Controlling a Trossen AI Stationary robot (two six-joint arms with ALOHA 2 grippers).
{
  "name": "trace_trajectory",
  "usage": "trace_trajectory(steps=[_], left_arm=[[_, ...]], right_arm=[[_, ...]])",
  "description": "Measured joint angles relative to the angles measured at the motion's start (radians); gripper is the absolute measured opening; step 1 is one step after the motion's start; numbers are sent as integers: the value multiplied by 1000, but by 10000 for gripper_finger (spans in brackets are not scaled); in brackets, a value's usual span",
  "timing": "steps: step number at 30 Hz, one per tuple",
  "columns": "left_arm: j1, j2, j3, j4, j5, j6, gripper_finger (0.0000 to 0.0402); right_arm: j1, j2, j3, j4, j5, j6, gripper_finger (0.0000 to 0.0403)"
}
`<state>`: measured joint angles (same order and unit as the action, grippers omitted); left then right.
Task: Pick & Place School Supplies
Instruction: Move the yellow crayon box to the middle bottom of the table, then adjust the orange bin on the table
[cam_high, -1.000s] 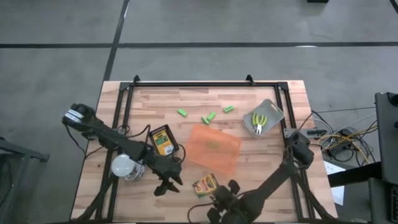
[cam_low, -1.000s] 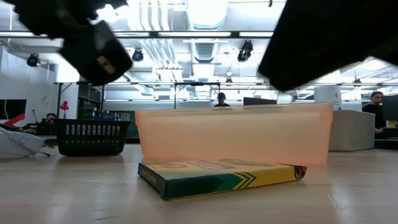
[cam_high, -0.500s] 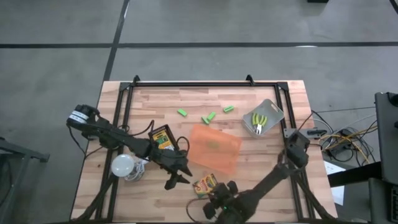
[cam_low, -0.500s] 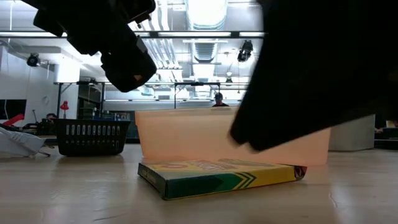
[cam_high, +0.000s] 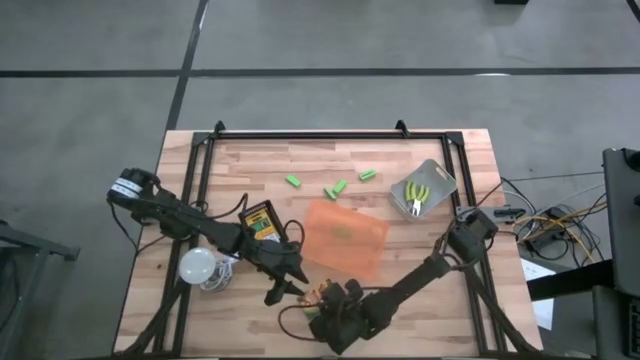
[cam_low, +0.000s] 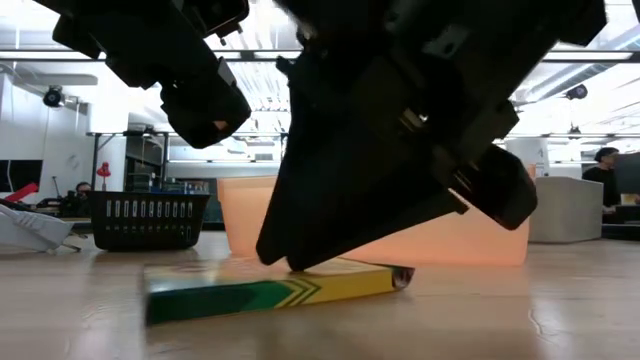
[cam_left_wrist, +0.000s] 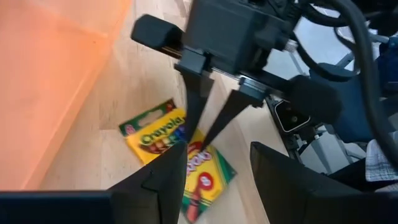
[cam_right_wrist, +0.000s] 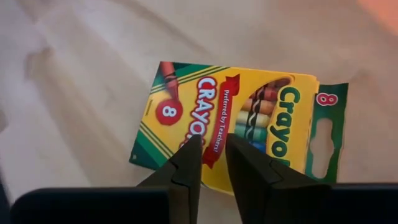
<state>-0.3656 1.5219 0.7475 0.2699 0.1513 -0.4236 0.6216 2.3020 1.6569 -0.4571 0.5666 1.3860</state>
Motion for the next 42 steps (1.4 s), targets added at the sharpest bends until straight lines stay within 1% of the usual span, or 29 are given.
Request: trace_trajectory(steps=[7,13,17,19,20,23,25,32,39,42], left_arm=[[0,0,0,-1,0,0,181],[0,0,0,-1,1,0,181],[0,0,0,-2,5,-3,181],[0,0,0,-3,6,-4,181],[0,0,0,-3,8,-3,181],[0,0,0,-2,16,-14,181],[0,0,0,-2,31,-35,181],[0,0,0,-5,153,-74,181],[-1,4,0,10,196,-71,181],[-3,26,0,37,202,-72,181]], right_arm=[[27,1,0,38,-46,-5,72],[56,1,1,58,-52,1,79],[68,1,3,58,-50,0,78],[71,2,3,61,-22,1,74],[75,2,3,68,11,-5,72],[86,-5,3,104,155,-46,68],[90,-24,3,106,211,-57,69],[115,-67,3,98,211,-60,78],[172,-80,3,94,216,61,81],[185,-80,3,93,220,79,76]])
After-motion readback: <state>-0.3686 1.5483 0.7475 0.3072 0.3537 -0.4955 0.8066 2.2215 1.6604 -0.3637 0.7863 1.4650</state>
